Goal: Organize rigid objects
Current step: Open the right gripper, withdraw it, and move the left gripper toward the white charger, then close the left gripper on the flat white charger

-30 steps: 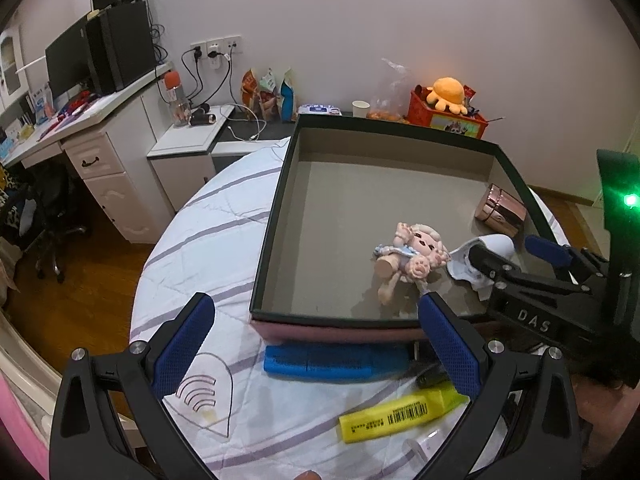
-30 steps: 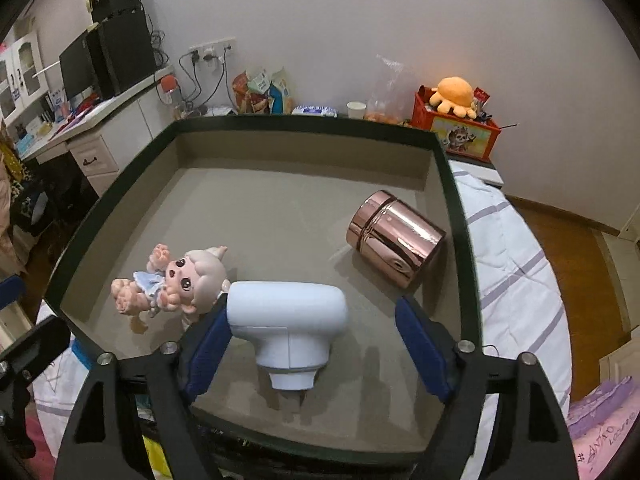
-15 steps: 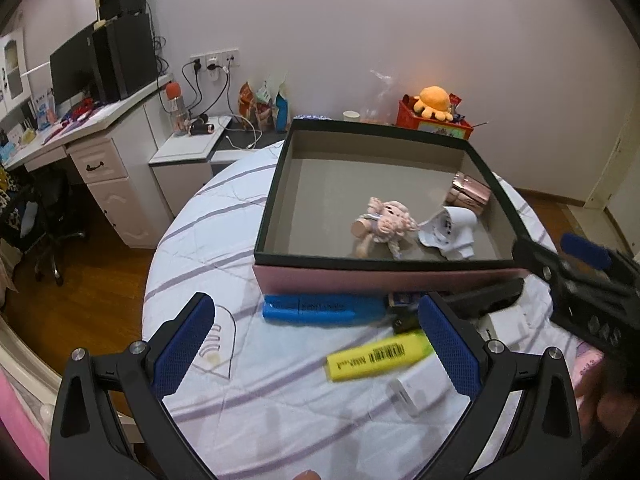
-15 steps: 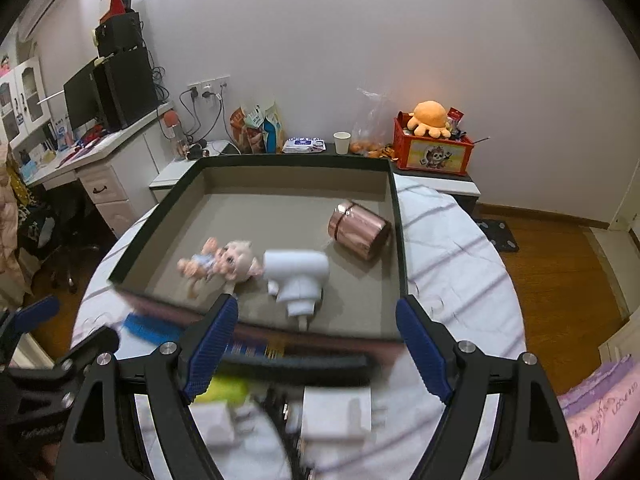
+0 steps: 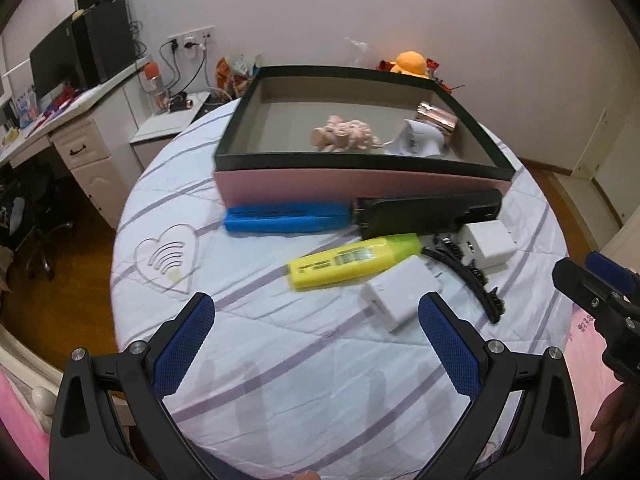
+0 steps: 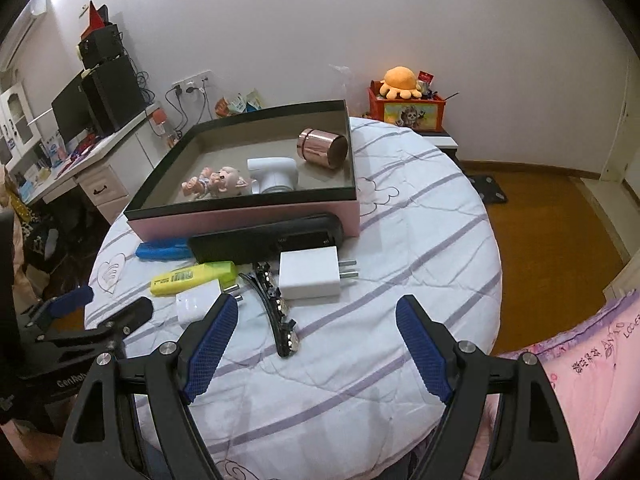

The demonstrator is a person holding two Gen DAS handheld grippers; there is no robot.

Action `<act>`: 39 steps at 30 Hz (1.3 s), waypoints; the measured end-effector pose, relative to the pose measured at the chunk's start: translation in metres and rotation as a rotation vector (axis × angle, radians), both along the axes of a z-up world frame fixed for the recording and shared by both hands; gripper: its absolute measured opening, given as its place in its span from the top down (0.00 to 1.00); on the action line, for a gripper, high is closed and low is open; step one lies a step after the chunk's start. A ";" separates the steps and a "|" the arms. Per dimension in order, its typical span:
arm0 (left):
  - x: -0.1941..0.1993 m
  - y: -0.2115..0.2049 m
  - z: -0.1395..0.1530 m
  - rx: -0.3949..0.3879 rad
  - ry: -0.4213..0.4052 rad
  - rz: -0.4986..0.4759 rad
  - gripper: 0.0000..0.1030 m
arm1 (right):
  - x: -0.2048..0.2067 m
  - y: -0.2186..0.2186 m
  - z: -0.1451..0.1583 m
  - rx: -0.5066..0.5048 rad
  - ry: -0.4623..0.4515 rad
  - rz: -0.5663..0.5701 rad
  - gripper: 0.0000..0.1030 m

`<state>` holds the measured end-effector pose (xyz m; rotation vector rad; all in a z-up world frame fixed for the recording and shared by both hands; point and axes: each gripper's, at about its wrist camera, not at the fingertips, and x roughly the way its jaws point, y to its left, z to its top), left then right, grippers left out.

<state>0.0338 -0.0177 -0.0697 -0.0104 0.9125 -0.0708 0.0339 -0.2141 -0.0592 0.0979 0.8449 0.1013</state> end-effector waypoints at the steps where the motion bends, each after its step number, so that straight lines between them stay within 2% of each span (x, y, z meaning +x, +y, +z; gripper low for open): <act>1: 0.002 -0.006 -0.002 -0.006 0.001 -0.020 0.00 | 0.000 -0.001 0.000 0.001 -0.002 0.001 0.20; 6: 0.020 -0.021 -0.021 -0.027 0.051 -0.073 0.00 | 0.000 -0.002 -0.002 0.006 -0.006 -0.001 0.20; 9: 0.033 -0.027 -0.037 -0.014 0.089 -0.080 0.00 | 0.001 -0.006 -0.005 0.006 0.000 -0.007 0.20; 11: 0.038 -0.031 -0.046 -0.038 0.113 -0.102 0.00 | 0.001 -0.010 -0.006 0.007 0.004 -0.014 0.20; 15: 0.039 -0.041 -0.050 0.004 0.097 -0.118 0.00 | 0.004 -0.016 -0.009 0.011 0.012 -0.031 0.20; 18: 0.045 -0.040 -0.050 -0.019 0.079 -0.105 0.00 | 0.007 -0.017 -0.011 0.012 0.018 -0.031 0.20; 20: 0.047 -0.041 -0.048 -0.025 0.076 -0.111 0.05 | 0.008 -0.016 -0.012 0.013 0.023 -0.028 0.20; 23: 0.046 -0.042 -0.045 -0.025 0.073 -0.134 0.22 | 0.009 -0.015 -0.013 0.010 0.026 -0.022 0.20; 25: 0.040 -0.041 -0.043 -0.023 0.067 -0.148 0.41 | 0.009 -0.014 -0.013 0.009 0.025 -0.022 0.20; 29: 0.029 -0.034 -0.043 -0.019 0.071 -0.167 0.40 | 0.009 -0.012 -0.011 0.007 0.019 -0.019 0.20; 33: 0.030 -0.034 -0.047 0.018 0.060 -0.173 0.25 | 0.008 -0.009 -0.010 0.004 0.017 -0.012 0.20; 38: 0.023 -0.032 -0.048 0.025 0.057 -0.207 0.27 | 0.004 -0.007 -0.005 -0.003 0.005 -0.004 0.20; 39: 0.023 -0.032 -0.048 0.023 0.054 -0.206 0.32 | 0.004 -0.007 -0.005 -0.004 0.004 -0.006 0.20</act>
